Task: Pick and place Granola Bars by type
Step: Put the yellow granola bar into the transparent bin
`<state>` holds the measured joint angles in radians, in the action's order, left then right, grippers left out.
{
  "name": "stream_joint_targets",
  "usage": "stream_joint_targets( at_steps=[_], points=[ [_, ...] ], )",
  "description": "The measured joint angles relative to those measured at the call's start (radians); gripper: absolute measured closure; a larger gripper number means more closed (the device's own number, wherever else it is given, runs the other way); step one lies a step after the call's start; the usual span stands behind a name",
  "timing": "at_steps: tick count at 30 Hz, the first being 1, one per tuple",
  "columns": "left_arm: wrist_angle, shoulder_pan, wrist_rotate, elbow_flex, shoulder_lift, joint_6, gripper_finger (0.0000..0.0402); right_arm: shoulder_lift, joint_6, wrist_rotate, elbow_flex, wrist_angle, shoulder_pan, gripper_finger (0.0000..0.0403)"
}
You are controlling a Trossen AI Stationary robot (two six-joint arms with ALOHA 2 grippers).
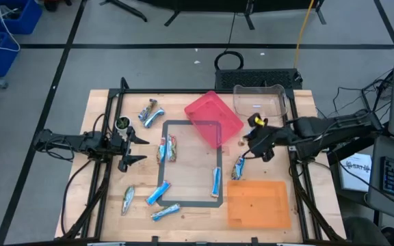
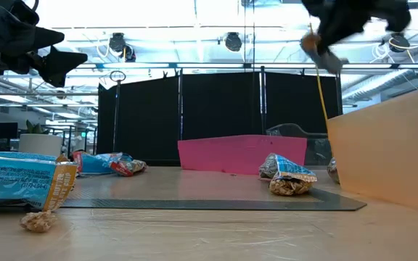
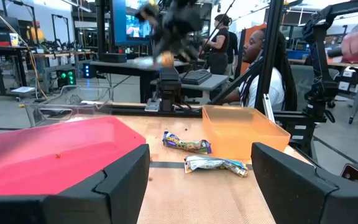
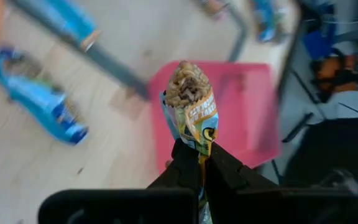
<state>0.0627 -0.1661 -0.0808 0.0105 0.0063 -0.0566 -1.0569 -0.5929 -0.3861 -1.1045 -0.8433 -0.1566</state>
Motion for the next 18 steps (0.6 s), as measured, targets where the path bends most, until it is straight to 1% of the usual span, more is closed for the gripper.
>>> stream_joint_targets(
  at_steps=[4,9,14,18],
  points=[
    [0.0,0.0,0.0,0.0,0.0,0.0,0.012,0.0,0.027,-0.054,-0.105,-0.017,0.0,0.0402],
    [0.0,0.0,0.0,0.0,0.0,0.0,0.0115,0.0,0.034,-0.172,-0.211,-0.013,0.0,0.0402],
    [0.0,0.0,0.0,0.0,0.0,0.0,0.0121,0.0,0.04,-0.239,-0.277,0.015,0.014,0.0402],
    [0.0,0.0,0.0,0.0,0.0,0.0,0.0122,0.0,0.086,-0.298,-0.317,0.067,0.045,0.0402]
  ],
)
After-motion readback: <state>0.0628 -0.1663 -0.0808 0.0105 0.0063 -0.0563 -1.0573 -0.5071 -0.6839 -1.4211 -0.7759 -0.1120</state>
